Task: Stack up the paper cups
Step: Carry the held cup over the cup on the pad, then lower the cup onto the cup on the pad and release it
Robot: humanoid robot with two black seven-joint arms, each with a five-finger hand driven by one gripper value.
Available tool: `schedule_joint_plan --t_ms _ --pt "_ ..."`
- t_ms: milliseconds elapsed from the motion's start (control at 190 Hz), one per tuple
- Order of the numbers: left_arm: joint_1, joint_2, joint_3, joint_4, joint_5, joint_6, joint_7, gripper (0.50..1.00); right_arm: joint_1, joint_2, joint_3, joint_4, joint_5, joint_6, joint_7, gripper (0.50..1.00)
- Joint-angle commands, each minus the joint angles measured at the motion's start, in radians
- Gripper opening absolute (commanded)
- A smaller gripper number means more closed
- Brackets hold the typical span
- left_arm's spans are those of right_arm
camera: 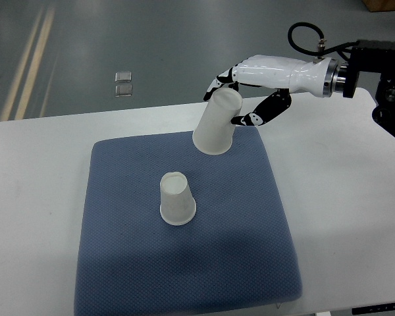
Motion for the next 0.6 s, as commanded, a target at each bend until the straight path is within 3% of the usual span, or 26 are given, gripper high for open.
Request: schedule_joint_plan --t_ms 0,247,593 --pt "0.0 0.0 0.0 0.0 0.0 0.001 0.001 1.0 0.01 0.043 0.001 0.01 0.0 0.037 0.0 0.556" --pt "0.0 0.0 0.0 0.0 0.0 0.001 -0.001 1.0 0.016 0.138 -0.002 0.012 -0.001 0.103 -0.003 0.556" --pt "0.0 0.0 0.0 0.0 0.0 -0.001 0.001 1.0 0.015 0.201 -0.019 0.018 -0.044 0.106 -0.031 0.556"
